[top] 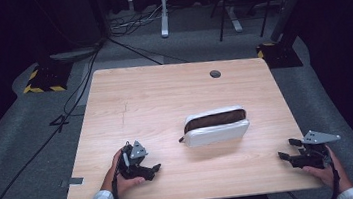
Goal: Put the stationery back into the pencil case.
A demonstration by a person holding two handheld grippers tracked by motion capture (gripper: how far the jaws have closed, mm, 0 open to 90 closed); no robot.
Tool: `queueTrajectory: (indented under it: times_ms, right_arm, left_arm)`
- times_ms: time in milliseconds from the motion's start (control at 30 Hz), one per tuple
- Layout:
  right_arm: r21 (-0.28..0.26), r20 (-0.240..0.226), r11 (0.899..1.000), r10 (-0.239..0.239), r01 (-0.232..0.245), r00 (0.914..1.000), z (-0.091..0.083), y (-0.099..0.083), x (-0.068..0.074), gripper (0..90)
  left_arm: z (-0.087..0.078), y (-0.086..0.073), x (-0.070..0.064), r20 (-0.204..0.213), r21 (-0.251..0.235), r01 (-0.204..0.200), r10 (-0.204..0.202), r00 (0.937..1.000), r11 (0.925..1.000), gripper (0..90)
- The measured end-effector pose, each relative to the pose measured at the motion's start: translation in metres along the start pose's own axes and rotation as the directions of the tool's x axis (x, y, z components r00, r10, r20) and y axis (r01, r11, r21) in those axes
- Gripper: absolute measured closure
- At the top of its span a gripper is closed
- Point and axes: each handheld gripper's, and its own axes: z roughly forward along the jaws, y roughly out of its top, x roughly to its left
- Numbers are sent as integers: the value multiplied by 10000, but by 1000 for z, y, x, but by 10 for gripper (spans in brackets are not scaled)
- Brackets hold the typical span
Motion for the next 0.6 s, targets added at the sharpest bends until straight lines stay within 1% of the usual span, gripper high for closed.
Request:
queueTrajectory:
  times_ms: [200,333,400,600]
  right_arm:
    - [-2,0,10000,26,-26,10000,0,0,0,244]
    - [-9,105,10000,89,-89,9999,1,0,-1,244]
    - [-5,266,9996,266,-266,9993,1,1,-1,244]
    - [-8,326,9995,305,-304,9990,1,1,-1,244]
  left_arm:
    - [0,0,0,-2,1,1,-1,10000,10000,141]
    - [0,0,0,-4,9,8,-8,10000,10000,141]
    - [0,0,0,-2,0,2,-2,10000,10000,141]
    - [0,0,0,0,10,15,-15,10000,10000,141]
